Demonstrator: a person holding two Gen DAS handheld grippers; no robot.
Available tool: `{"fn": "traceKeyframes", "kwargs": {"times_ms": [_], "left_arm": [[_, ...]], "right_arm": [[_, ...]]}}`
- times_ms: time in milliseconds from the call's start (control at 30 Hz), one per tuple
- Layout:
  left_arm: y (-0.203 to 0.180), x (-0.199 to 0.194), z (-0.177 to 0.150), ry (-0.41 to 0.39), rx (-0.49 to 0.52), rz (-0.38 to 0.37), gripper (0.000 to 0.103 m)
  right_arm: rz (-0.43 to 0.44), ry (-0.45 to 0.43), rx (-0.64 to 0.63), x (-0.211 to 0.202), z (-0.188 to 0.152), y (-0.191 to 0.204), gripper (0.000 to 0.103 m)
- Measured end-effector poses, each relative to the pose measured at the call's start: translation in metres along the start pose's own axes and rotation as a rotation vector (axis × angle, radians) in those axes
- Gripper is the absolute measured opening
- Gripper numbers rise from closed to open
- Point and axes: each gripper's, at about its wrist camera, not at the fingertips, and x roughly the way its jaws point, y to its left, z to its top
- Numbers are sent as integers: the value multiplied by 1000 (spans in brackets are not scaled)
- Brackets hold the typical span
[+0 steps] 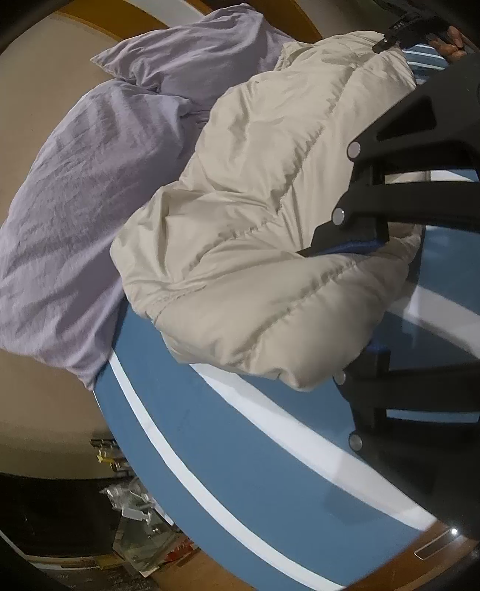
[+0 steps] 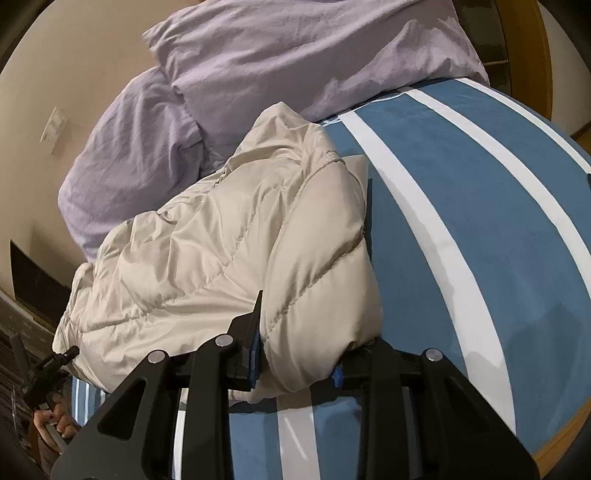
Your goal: Fold large clothes
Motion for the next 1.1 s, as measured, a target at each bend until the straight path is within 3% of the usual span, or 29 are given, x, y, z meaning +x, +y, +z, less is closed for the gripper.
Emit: {"fn": "traceKeyframes", "kwargs": {"times_ms": [100,133,233,267,367,533,733,933,1100], "left_arm": [[4,-5,-8,-8,1,16,45],[5,-7,-10,-17,2,37,51],[4,-9,-12,-37,9,80,69],[4,-9,-12,-45,11,92,78],[5,-9,-12,-51,0,88,86],[3,2,-11,-18,-35,62,91],[2,15,-9,3,-74,47,91],[4,21,-4,13,-121,16,91],[2,28,-3,7,-152,-15,91]], "right_arm": [[-41,-2,2,-8,-3,-2,43],[-61,-10,9,-13,-3,-3,52],[-171,-92,-9,-31,-2,-4,66],[-214,-128,-35,-38,1,-2,68],[-247,-156,-96,-46,8,10,71],[-203,-148,-219,-34,10,48,75],[-166,-89,-396,8,-3,107,75],[-145,-52,-459,35,-17,133,75],[-194,17,-455,67,-28,128,79]]}}
